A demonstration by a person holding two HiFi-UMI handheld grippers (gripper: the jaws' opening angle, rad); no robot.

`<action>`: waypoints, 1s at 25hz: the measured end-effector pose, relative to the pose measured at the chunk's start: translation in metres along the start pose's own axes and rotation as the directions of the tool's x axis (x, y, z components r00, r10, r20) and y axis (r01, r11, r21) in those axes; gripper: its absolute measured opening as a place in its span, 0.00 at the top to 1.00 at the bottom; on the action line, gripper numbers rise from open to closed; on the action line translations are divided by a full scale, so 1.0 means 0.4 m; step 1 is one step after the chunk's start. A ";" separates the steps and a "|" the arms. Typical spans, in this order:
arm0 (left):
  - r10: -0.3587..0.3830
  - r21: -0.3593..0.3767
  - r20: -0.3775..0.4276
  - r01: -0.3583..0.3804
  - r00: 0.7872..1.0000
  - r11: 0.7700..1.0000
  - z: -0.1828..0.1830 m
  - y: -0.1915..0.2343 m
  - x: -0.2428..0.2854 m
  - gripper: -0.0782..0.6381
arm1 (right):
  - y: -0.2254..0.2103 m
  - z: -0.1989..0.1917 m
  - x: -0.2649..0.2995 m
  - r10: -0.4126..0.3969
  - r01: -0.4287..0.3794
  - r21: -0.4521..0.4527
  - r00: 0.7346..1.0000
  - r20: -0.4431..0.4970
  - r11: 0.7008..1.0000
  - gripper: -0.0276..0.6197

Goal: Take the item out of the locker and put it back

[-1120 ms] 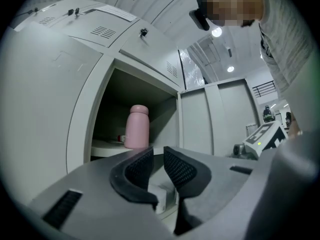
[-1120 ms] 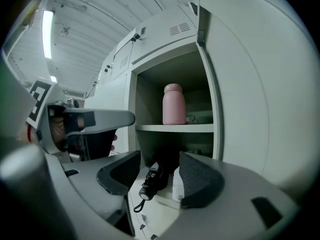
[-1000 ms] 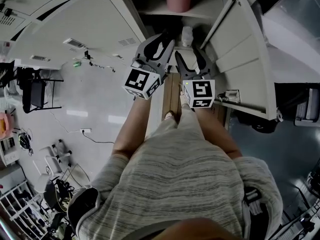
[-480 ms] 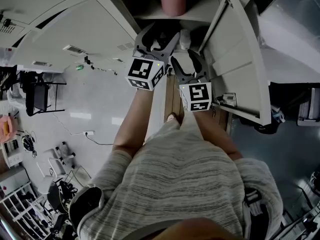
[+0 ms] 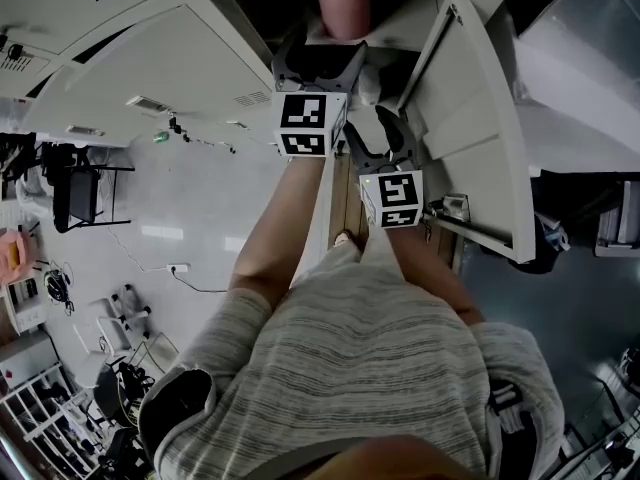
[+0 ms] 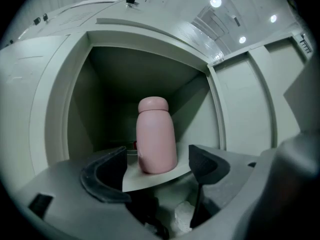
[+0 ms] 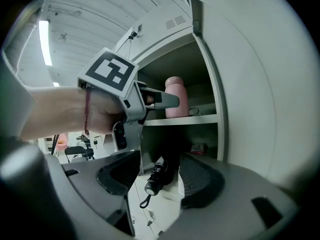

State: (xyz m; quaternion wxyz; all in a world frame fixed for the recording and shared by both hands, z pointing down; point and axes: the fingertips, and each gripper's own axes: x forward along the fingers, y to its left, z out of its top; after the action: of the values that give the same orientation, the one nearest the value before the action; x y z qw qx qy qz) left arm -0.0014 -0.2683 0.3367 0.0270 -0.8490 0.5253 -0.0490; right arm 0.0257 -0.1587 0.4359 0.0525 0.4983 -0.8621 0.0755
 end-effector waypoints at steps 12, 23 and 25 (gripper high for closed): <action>0.048 0.042 -0.058 -0.045 0.997 0.998 -0.013 0.003 0.101 0.33 | -0.006 -0.032 0.010 0.019 -0.020 -0.013 0.998 -0.055 1.000 0.56; 0.123 0.040 -0.134 -0.119 0.983 0.992 -0.040 0.017 0.151 0.33 | -0.014 -0.043 0.026 0.032 -0.035 -0.035 0.995 -0.091 0.999 0.56; 0.147 0.046 -0.147 -0.142 0.978 0.989 -0.042 0.021 0.155 0.33 | -0.016 -0.046 0.028 0.032 -0.036 -0.039 0.995 -0.098 0.999 0.56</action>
State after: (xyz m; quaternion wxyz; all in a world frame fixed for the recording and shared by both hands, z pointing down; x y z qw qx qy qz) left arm 0.0167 -0.3272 0.3561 0.0058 -0.8020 0.5852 -0.1196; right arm 0.0258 -0.1681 0.4563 0.1034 0.4780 -0.8683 0.0832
